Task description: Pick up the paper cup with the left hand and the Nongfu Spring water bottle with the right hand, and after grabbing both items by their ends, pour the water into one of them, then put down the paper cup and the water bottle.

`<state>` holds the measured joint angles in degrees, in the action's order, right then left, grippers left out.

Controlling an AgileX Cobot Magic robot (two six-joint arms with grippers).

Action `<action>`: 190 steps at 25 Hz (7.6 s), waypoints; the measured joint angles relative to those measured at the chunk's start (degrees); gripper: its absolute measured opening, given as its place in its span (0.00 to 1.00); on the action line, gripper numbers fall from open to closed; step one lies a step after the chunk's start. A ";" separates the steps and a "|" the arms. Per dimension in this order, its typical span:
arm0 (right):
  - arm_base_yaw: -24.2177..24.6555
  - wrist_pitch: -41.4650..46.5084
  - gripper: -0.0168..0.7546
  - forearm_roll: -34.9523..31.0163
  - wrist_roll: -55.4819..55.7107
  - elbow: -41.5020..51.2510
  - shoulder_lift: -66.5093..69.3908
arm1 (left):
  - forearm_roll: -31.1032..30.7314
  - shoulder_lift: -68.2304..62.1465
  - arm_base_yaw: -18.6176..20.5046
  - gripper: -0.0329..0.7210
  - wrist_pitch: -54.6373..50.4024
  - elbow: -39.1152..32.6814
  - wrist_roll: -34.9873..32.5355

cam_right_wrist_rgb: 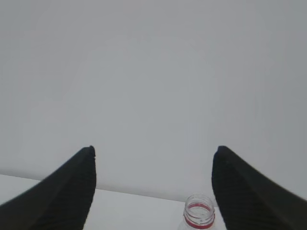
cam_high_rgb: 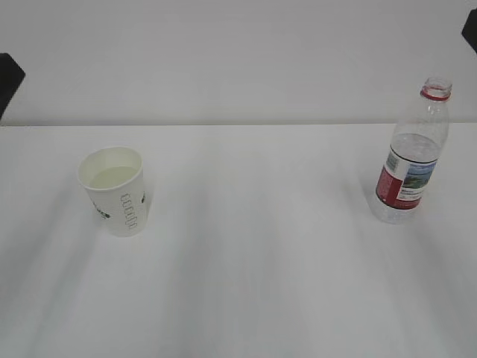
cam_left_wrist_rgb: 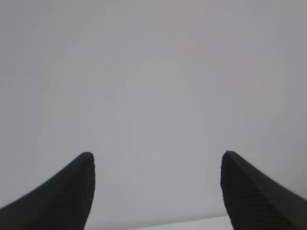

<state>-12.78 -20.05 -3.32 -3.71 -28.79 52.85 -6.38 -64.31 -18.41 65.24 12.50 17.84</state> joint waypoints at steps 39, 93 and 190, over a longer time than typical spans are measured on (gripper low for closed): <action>0.00 46.75 0.76 4.81 -1.04 -21.32 -13.73 | -3.39 23.15 0.00 0.81 -52.55 14.17 0.09; 0.00 92.94 0.73 14.78 4.02 -21.73 -36.50 | 1.70 48.44 0.00 0.68 -105.55 17.69 -7.26; 0.00 85.34 0.72 9.45 9.03 0.08 -51.02 | 12.07 59.79 0.00 0.59 -127.85 17.66 -17.84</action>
<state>-12.78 65.29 6.13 5.32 -28.70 1.83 5.70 -4.52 -18.41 -62.61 30.16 0.00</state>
